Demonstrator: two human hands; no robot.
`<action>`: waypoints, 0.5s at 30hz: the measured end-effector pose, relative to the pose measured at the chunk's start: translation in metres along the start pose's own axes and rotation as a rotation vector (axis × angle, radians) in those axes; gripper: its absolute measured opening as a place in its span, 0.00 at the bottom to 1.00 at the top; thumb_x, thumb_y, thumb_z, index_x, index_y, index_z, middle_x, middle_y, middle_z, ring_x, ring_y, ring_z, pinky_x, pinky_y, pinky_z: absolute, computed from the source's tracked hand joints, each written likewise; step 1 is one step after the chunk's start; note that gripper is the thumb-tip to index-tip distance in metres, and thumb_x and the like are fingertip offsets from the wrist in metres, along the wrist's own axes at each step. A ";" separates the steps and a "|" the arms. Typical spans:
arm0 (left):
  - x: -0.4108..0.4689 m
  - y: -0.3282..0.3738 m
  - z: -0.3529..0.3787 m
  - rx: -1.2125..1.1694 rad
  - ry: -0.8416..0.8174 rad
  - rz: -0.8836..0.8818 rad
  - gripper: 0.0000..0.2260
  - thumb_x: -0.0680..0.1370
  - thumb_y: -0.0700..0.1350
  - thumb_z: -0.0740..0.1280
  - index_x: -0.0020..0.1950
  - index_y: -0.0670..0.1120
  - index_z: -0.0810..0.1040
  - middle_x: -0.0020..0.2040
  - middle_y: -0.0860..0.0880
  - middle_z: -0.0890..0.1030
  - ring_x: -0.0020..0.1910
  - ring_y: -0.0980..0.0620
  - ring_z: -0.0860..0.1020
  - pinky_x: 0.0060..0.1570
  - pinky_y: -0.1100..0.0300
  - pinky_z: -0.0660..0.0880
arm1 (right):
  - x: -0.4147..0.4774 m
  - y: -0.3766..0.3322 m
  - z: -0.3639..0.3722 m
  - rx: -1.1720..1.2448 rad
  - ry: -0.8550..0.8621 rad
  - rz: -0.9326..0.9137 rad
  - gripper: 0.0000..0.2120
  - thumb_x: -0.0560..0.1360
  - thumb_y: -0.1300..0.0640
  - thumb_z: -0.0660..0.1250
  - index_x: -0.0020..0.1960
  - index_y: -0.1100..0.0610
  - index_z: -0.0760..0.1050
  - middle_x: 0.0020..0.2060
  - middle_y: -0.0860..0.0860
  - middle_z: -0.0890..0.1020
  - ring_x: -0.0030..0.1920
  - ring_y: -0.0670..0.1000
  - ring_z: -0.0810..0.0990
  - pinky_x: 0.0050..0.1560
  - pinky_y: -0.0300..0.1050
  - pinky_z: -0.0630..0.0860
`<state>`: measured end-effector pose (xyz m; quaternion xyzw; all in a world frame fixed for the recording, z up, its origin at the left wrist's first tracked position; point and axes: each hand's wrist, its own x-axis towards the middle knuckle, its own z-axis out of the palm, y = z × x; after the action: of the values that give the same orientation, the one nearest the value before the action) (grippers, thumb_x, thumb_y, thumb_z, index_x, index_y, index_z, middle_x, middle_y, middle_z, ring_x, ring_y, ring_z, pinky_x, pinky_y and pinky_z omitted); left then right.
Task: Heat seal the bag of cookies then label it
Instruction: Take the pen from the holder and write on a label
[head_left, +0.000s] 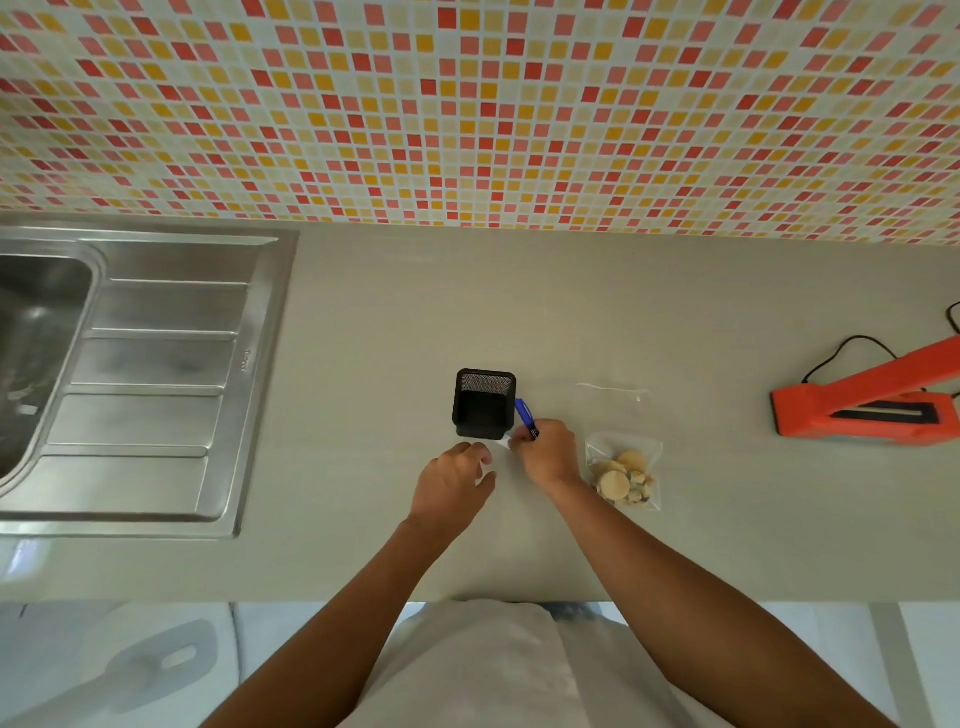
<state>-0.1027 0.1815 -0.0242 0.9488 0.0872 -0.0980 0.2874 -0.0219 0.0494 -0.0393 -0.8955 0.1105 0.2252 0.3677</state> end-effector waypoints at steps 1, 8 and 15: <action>0.001 0.001 0.002 -0.004 -0.014 0.006 0.10 0.78 0.50 0.68 0.56 0.47 0.80 0.51 0.50 0.83 0.46 0.52 0.81 0.42 0.68 0.66 | 0.001 0.001 -0.001 -0.004 -0.010 0.020 0.10 0.75 0.60 0.66 0.35 0.61 0.76 0.29 0.54 0.76 0.33 0.55 0.74 0.28 0.41 0.66; 0.012 0.012 0.012 -0.031 -0.041 -0.008 0.10 0.76 0.48 0.70 0.55 0.46 0.80 0.51 0.49 0.82 0.46 0.50 0.81 0.43 0.65 0.70 | 0.005 -0.001 -0.010 0.021 -0.122 0.118 0.08 0.69 0.59 0.73 0.37 0.64 0.79 0.31 0.55 0.77 0.29 0.52 0.73 0.31 0.42 0.68; 0.015 0.026 0.021 -0.066 0.055 -0.010 0.11 0.73 0.48 0.72 0.52 0.47 0.79 0.48 0.49 0.82 0.42 0.48 0.82 0.38 0.63 0.68 | 0.000 -0.007 -0.018 0.295 -0.205 0.336 0.07 0.62 0.65 0.71 0.34 0.60 0.73 0.28 0.54 0.69 0.28 0.52 0.65 0.25 0.41 0.61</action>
<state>-0.0849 0.1505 -0.0312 0.9407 0.1029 -0.0705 0.3155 -0.0133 0.0420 -0.0236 -0.7737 0.2515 0.3543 0.4611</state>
